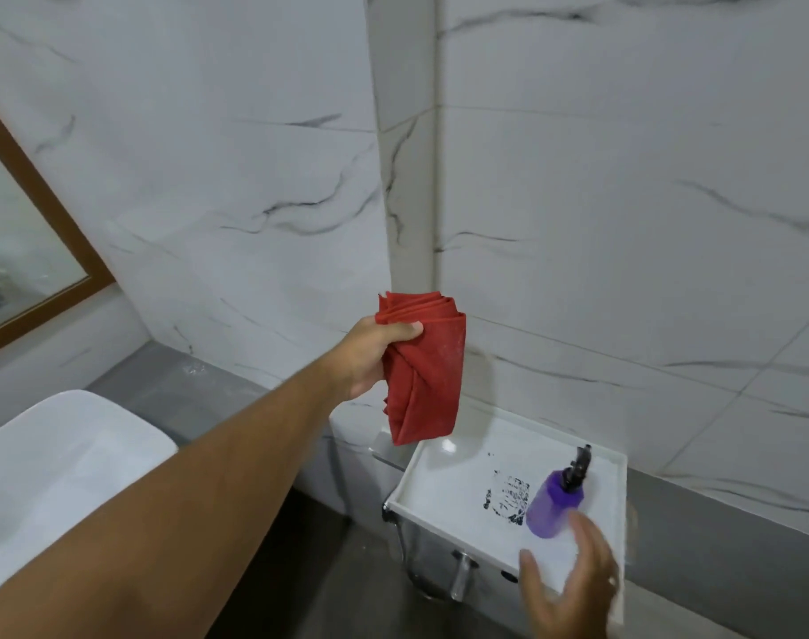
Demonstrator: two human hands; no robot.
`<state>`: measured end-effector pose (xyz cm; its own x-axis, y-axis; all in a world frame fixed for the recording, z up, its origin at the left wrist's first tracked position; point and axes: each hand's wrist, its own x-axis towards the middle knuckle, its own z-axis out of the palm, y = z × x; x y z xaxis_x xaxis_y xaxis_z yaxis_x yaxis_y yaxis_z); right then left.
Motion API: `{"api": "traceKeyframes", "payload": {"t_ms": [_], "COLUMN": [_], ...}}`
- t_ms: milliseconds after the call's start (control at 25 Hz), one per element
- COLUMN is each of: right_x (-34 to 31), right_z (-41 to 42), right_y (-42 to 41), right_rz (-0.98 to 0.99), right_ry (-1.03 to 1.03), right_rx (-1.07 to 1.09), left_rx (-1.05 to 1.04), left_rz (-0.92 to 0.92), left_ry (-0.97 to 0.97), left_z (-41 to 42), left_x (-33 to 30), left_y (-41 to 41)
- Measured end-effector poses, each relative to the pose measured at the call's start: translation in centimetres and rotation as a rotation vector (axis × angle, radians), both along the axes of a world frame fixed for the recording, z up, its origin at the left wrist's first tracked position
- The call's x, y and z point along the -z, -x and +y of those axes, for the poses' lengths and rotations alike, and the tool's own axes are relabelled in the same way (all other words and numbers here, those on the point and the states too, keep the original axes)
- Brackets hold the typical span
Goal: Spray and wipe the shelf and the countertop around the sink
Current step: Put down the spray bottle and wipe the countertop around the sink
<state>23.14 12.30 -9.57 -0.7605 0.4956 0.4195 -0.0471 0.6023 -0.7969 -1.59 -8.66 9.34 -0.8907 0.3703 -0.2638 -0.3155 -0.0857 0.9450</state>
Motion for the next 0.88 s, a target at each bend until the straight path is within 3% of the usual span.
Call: {"api": "traceKeyframes", "payload": {"t_ms": [120, 320, 440, 560, 640, 720, 880], "right_x": [-4.7, -8.5, -6.4, -5.0, -4.3, -1.6, 6.2], "right_z": [-5.4, -16.5, -25.6, -34.9, -40.5, -46.3, -53.6], "right_y": [5.6, 20.9, 26.7, 32.9, 37.0, 40.1, 42.9], "right_rz": [-0.072, -0.477, -0.69, -0.645, -0.54, -0.496, -0.709], "right_ry": [0.224, 0.42, 0.142, -0.142, -0.261, -0.449, -0.94], "right_rx": [-0.459, -0.847, -1.011, -1.038, -0.96, -0.966, -1.089], "left_rx": [0.073, 0.186, 0.177, 0.174, -0.011, -0.221, -0.275], "left_rz": [-0.057, -0.114, -0.093, -0.08, 0.002, 0.142, 0.304], "left_ry": [-0.043, -0.03, 0.313, 0.556, 0.646, 0.87, 1.318], "left_z": [-3.9, -17.3, -29.9, -40.0, -44.4, -48.7, -53.0], "left_x": [1.2, 4.9, 7.8, 9.8, 10.6, 12.9, 19.1], "left_y": [-0.1, 1.3, 4.2, 9.1, 13.0, 16.8, 18.0]}}
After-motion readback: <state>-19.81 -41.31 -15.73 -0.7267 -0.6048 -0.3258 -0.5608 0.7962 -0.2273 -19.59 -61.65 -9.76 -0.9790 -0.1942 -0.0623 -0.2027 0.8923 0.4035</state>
